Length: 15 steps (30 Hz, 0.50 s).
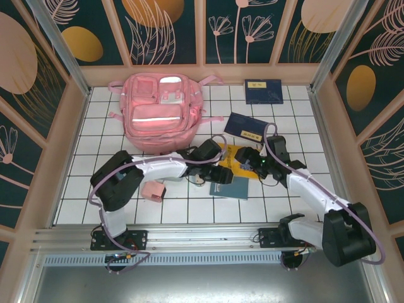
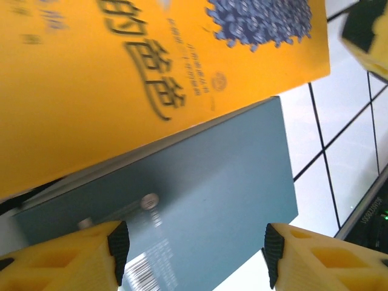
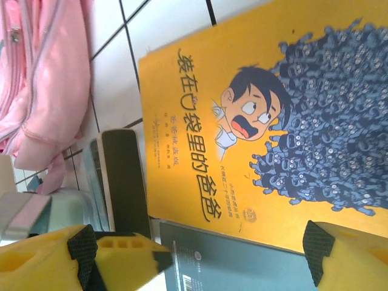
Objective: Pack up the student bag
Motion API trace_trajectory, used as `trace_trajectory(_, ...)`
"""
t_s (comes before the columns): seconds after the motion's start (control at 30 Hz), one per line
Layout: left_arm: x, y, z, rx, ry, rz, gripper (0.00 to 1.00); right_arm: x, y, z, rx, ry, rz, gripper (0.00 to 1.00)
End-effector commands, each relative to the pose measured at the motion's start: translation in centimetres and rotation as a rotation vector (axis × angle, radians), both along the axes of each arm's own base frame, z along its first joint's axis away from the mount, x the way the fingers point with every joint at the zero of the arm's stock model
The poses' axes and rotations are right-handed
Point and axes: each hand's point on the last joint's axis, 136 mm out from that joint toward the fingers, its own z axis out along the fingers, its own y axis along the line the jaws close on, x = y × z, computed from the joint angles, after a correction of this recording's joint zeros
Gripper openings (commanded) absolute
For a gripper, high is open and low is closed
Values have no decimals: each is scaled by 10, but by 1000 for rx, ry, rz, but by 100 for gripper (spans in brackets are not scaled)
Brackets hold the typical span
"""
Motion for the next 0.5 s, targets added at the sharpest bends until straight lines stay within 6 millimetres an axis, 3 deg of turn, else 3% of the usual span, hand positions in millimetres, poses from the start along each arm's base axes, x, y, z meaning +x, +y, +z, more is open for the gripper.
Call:
trace_trajectory(0.0,7,20,4,48,-13,80,63,-9,-7,7,-49,-46,29,90)
trace_trajectory(0.3,4,49,-36,244,41,148,66,-44,3,-29,-10,63,99,89)
trace_trajectory(0.47,0,42,-41,230,76,128,67,-53,8,-41,-37,88,118,89)
